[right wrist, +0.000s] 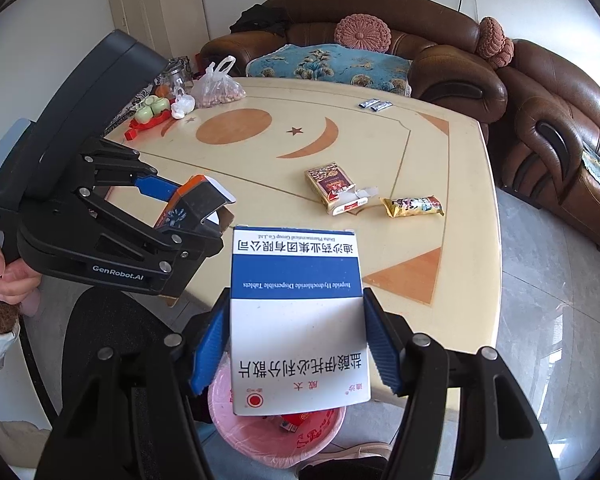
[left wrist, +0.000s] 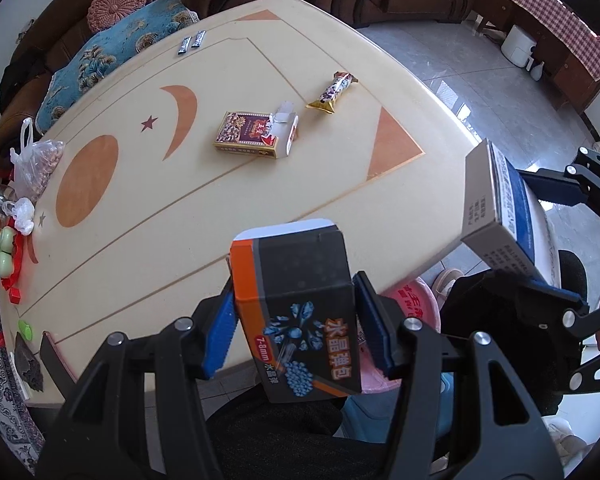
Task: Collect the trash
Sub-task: 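Carry the black-orange box in the left tool while the right tool carries the medicine box to the bin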
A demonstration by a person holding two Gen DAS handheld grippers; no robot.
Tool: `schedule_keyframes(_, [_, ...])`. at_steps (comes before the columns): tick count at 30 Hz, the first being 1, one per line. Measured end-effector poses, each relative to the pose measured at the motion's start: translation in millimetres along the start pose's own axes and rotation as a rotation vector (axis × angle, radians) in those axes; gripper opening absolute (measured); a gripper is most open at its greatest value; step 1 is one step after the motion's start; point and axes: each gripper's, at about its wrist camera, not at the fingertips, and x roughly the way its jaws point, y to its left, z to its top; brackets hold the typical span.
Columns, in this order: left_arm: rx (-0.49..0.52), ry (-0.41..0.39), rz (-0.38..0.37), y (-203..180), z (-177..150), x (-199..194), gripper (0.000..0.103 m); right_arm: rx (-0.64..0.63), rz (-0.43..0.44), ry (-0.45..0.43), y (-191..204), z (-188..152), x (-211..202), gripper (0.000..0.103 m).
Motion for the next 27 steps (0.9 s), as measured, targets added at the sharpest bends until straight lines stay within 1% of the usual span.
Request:
schedule_keyframes(5, [-0.006, -0.003, -0.015, -10.6, -22.7, -2.3, 0.055, -0.003, -0.002, 0.011, 12.3, -20.7, -9.2, 0.061])
schedule_keyframes(11, [-0.019, -0.005, -0.026, -22.8, -51.3, 1.4, 0.055, -0.004, 0.004, 0.037, 27.0, -48.0, -10.8, 0.061])
schedule_keyframes(18, [-0.019, -0.002, -0.031, -37.6, -78.2, 16.9, 0.055, 0.010, 0.013, 0.093, 35.1, -78.8, 3.9, 0.061])
schedule_keyframes(27, [-0.023, 0.023, -0.069, -48.3, -99.8, 44.0, 0.055, 0.027, 0.021, 0.139, 41.4, -106.7, 24.0, 0.061])
